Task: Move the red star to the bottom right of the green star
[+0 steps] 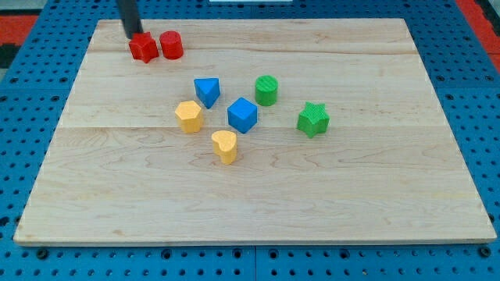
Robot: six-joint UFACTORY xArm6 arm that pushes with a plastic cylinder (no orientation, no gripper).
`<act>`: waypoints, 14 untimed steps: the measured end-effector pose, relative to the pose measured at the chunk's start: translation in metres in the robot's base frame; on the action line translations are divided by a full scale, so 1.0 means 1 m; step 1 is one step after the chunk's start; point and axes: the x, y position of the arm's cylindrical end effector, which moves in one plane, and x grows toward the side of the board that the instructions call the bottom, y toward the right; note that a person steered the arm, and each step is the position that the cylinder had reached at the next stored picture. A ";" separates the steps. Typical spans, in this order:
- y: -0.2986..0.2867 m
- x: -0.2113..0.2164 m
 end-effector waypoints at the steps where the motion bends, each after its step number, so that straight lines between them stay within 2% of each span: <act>1: -0.005 0.030; 2: -0.003 0.039; 3: 0.031 0.030; 5: 0.149 0.025; 7: 0.271 0.039; 9: 0.274 0.029; 11: 0.355 0.023; 12: 0.361 0.014; 14: 0.418 0.078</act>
